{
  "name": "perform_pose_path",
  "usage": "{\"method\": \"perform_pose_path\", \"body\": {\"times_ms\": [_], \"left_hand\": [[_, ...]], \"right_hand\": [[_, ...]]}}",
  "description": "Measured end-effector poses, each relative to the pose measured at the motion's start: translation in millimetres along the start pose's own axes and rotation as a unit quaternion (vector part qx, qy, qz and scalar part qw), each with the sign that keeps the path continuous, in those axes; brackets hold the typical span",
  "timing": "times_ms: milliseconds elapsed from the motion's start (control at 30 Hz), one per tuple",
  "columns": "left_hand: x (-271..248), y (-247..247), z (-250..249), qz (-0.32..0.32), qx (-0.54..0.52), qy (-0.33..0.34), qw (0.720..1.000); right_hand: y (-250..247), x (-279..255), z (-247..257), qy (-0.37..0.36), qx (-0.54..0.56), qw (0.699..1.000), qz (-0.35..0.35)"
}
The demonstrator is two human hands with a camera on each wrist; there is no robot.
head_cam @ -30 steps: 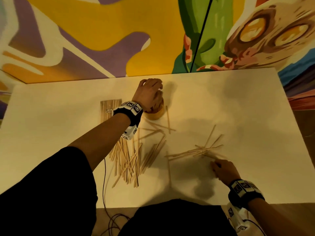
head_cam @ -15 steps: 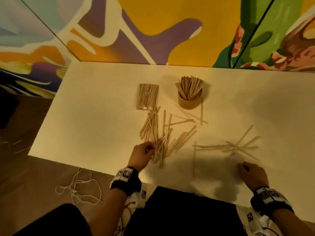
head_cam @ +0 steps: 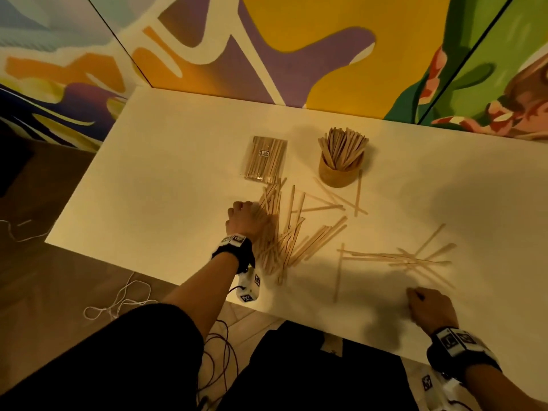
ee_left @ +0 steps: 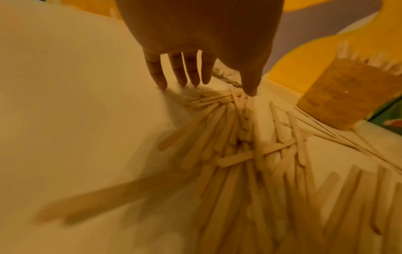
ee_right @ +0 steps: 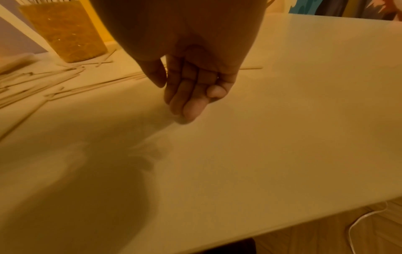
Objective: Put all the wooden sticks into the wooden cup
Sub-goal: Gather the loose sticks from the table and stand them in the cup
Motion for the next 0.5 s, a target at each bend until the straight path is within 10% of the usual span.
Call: {"method": "perform_pose_path", "body": {"times_ms": [500], "left_hand": [[-5.0,10.2,-58.7,0.046,0.004,0.018,0.999]], "right_hand": [[-3.0,0.2,4.9,0.029,-0.008,1.000,0.005]]}}
Point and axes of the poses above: each hand's wrist, its own x-axis towards the middle knuckle, its own y-axis out of the palm, z = x × y, the point moved 1 cm from there along x, towards the middle knuckle, and after that the axes turned 4 degrees about -z, right-handed, at the moved point
